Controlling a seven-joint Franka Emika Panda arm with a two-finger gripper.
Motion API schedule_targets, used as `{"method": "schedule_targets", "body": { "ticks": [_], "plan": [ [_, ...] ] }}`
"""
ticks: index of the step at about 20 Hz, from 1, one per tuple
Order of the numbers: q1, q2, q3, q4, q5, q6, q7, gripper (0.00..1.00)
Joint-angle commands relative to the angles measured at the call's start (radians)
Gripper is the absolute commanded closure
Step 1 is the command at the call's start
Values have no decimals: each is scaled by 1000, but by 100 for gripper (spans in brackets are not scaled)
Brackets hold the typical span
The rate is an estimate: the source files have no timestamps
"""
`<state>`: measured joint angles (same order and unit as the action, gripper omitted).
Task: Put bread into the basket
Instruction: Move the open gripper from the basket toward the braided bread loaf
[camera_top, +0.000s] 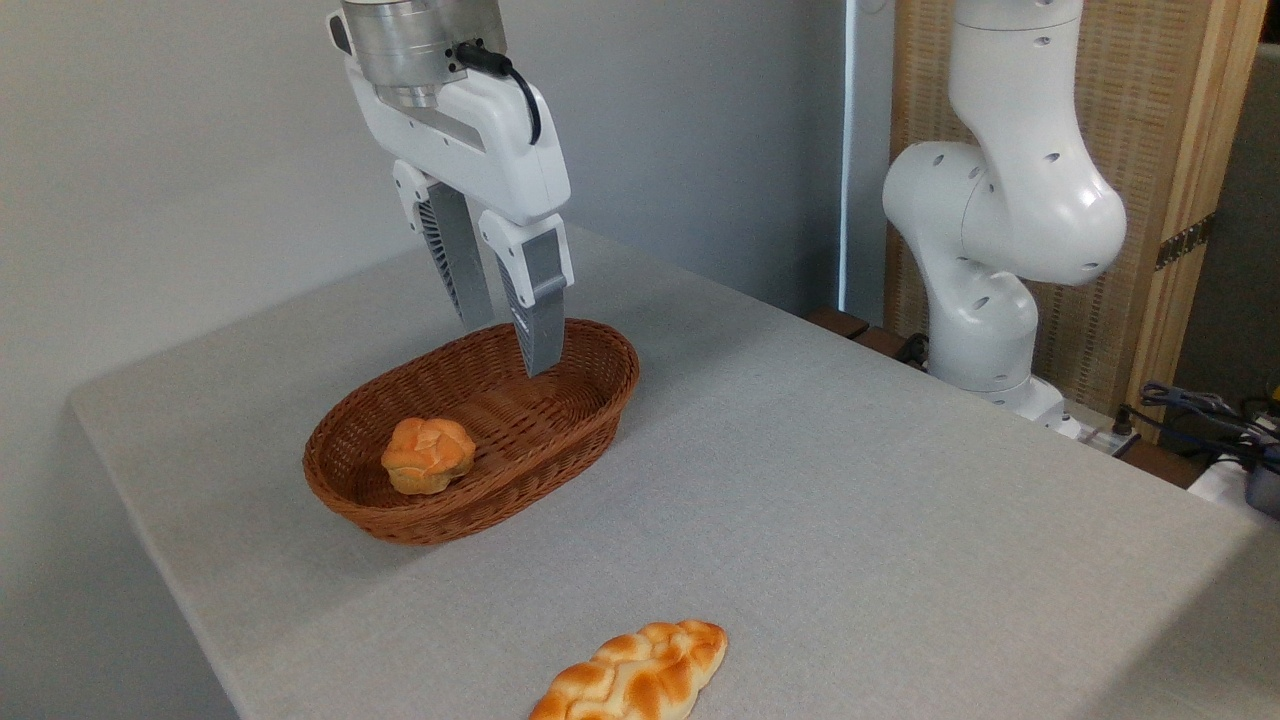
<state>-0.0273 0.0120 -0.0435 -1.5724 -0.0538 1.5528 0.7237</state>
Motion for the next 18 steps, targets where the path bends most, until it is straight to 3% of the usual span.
{"method": "schedule_targets", "body": {
  "ticks": [1, 10, 18],
  "plan": [
    [1, 3, 7, 17, 3, -5, 17, 0],
    [1, -6, 8, -1, 2, 24, 17, 0],
    [0, -135, 88, -230, -6, 291, 17, 0]
  ]
}}
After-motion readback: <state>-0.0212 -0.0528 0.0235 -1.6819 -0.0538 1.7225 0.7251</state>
